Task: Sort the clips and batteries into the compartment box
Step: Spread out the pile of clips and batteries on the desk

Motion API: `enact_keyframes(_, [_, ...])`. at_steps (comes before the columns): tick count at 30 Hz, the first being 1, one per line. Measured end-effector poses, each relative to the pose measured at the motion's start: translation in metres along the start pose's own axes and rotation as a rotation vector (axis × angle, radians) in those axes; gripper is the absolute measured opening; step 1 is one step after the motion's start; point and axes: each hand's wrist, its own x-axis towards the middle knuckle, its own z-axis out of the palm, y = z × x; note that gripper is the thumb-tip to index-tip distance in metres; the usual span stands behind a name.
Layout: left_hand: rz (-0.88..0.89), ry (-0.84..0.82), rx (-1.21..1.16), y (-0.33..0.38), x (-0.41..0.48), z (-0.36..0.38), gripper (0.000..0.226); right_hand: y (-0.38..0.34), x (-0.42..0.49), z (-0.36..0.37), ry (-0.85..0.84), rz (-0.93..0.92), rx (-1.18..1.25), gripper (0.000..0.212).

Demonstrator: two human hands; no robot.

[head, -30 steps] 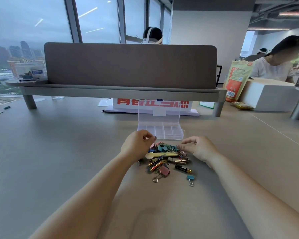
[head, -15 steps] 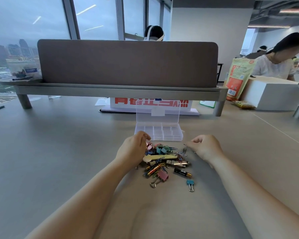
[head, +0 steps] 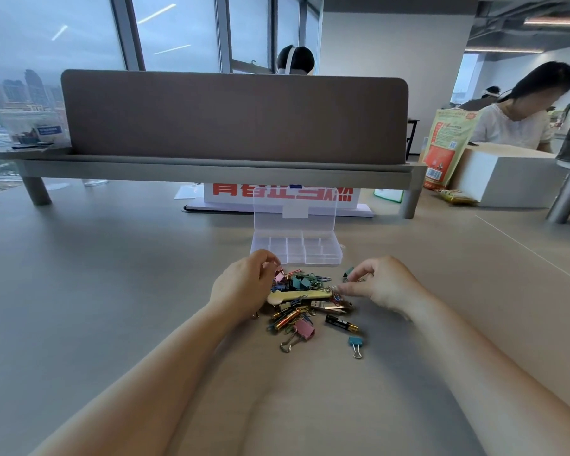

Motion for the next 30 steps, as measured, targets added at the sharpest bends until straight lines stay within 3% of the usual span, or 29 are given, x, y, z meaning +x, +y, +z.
enact_keyframes(5, [0.089,-0.113,0.006,0.004,-0.004,-0.003,0.026,-0.003,0.000,0.005,-0.045,0.000,-0.123,0.031])
enact_keyframes(13, [0.177,-0.224,0.104,0.016,-0.013,-0.017,0.035,-0.004,-0.004,0.002,-0.132,-0.025,0.008,0.003])
enact_keyframes(17, [0.204,-0.283,0.156,0.017,-0.014,-0.021,0.041,-0.001,-0.006,0.002,-0.161,-0.064,0.004,0.017])
enact_keyframes(20, [0.210,-0.288,0.231,0.020,-0.016,-0.021,0.041,0.002,-0.003,0.007,-0.155,-0.107,-0.032,0.021])
enact_keyframes(25, [0.235,-0.252,0.294,0.024,-0.020,-0.018,0.037,0.007,-0.003,0.012,-0.076,-0.160,-0.116,0.007])
enact_keyframes(30, [0.280,-0.220,0.373,0.031,-0.026,-0.017,0.031,0.007,-0.001,0.013,-0.078,-0.149,-0.206,0.013])
